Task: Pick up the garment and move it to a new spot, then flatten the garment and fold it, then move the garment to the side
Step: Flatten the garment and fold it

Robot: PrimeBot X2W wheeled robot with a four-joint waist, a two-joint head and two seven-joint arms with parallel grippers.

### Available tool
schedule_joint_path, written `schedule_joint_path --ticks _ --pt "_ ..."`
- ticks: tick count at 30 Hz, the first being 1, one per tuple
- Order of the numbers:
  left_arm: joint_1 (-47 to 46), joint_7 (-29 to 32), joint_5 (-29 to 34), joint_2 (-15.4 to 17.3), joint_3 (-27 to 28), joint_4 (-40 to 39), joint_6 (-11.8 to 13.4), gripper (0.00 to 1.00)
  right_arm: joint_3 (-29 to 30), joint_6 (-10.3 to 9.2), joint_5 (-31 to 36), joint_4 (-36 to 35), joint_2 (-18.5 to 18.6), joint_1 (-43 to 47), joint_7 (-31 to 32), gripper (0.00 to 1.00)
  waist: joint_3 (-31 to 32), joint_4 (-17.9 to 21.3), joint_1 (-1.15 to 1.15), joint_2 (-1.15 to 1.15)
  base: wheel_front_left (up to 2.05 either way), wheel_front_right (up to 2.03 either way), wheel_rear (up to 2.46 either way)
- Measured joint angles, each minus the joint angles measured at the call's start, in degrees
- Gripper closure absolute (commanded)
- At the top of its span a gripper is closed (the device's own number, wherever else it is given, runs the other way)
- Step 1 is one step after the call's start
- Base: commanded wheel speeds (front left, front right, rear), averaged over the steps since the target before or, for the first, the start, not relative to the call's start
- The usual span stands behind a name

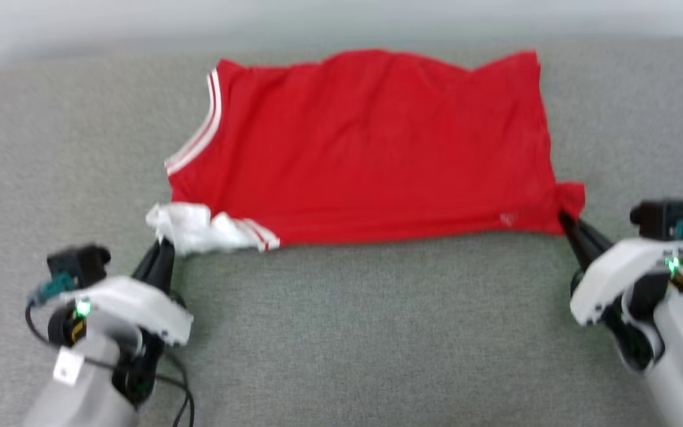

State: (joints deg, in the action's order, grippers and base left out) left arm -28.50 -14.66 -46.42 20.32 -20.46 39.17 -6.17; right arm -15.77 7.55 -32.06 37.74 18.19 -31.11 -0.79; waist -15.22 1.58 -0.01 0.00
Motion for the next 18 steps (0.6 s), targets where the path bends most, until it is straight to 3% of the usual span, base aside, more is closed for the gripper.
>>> schedule_joint_path --ticks 11,18 --pt "20.9 4.1 -2.9 1.1 0.0 -14.2 6.9 1.0 5.1 0.02 0.0 -13.4 1.5 21.4 5.2 1.0 10.1 -0.5 -0.01 0.0 0.0 0.0 0.0" --pt "32.8 8.6 -5.1 2.9 -0.1 -24.9 12.4 1.0 11.5 0.02 2.6 -22.2 -1.1 33.9 10.6 1.0 14.3 -1.3 -0.01 0.0 0.0 0.0 0.0"
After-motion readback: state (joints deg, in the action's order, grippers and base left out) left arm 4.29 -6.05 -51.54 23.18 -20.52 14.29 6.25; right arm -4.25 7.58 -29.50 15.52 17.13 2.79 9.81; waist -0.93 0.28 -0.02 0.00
